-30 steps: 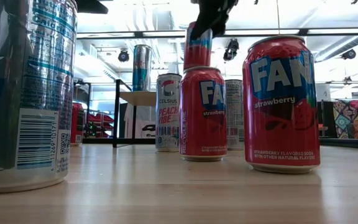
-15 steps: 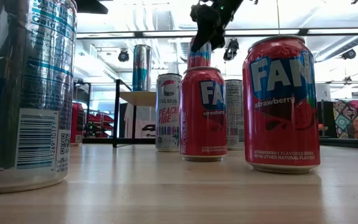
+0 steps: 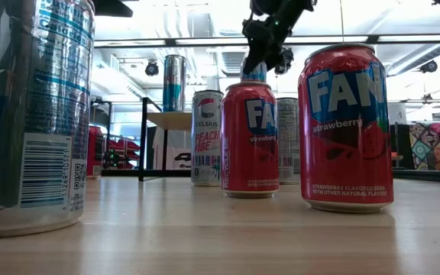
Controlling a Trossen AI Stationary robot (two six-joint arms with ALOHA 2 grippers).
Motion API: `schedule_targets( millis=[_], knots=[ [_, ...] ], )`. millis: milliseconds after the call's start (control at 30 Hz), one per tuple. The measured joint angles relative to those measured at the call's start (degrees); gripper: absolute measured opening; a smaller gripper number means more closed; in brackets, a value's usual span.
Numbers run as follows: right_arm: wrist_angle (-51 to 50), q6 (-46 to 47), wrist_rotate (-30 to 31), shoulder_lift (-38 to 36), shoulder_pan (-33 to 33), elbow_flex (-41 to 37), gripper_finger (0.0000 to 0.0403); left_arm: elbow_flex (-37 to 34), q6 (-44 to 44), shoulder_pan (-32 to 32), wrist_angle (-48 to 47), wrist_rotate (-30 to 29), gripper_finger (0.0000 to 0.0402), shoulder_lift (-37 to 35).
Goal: Place canned beverage on shelf
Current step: Put the middle right red soda can on the shelf
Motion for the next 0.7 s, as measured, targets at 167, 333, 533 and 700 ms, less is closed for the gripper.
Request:
schedule_targets(
  millis=[167,333,533,700],
  knots=[
    [0.18,0.12,-0.07,0.11,-2.00,-0.04,0.0287,0.00,0.00,-0.02,0.00,0.00,0.0261,0.00],
    [0.42,0.65,-0.04,0.11,-3.91,-0.07,0.0287,0.00,0.02,-0.01,0.00,-0.22,0.0261,0.00],
    [2.32,0.65,-0.02,0.13,-4.93,-0.09,0.0287,0.00,0.02,0.00,0.00,-1.57,0.0261,0.00],
    [4.29,0.64,-0.06,0.13,-4.91,-0.09,0.0287,0.00,0.02,0.00,-0.04,-1.57,0.0261,0.00]
  ],
)
